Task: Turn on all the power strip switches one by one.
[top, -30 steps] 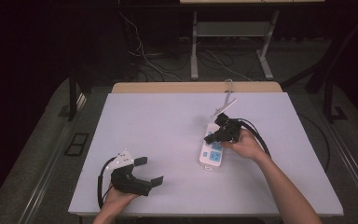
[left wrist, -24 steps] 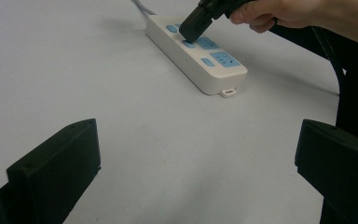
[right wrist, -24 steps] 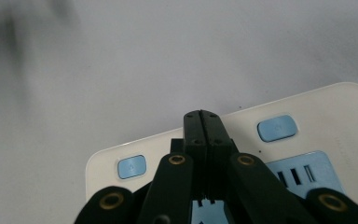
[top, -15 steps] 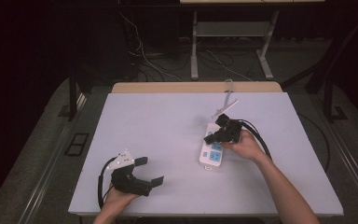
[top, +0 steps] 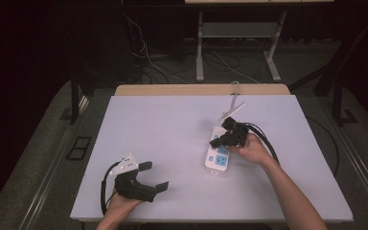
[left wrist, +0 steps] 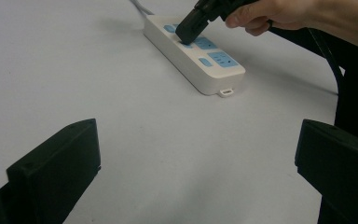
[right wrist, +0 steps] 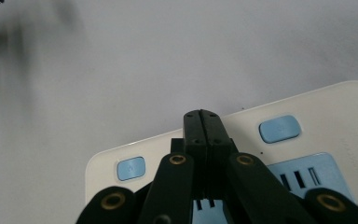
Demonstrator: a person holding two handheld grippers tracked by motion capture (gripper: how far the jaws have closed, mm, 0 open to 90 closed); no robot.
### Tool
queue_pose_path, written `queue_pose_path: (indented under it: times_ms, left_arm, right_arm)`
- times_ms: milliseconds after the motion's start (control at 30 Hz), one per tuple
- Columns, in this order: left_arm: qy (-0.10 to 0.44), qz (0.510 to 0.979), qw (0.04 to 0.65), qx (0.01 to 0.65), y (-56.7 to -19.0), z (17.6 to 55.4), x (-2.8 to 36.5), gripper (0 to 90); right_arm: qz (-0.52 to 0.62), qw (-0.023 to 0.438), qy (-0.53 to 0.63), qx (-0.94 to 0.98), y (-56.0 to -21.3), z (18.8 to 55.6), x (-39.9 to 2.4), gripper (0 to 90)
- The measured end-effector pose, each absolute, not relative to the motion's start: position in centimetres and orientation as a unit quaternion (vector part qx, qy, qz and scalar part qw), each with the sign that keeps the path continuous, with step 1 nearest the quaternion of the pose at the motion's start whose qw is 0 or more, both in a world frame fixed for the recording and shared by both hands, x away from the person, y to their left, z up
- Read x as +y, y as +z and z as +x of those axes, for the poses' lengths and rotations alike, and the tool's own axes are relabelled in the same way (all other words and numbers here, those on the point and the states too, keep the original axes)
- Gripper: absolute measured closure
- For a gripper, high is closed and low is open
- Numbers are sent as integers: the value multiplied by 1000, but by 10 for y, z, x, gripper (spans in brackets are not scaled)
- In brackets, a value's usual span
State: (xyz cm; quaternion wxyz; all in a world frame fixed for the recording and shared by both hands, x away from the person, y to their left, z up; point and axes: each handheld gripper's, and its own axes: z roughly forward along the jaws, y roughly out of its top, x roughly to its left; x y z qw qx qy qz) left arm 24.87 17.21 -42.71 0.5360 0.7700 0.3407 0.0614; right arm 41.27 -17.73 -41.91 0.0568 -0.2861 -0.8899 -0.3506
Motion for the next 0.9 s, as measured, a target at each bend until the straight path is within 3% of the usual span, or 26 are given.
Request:
queue_pose_path:
  times_ms: [900]
  left_arm:
    - [61,770,536,341,-427,250,174,0]
  right_arm:
    - [-280,38,-354,-892,-418,409,-176,900]
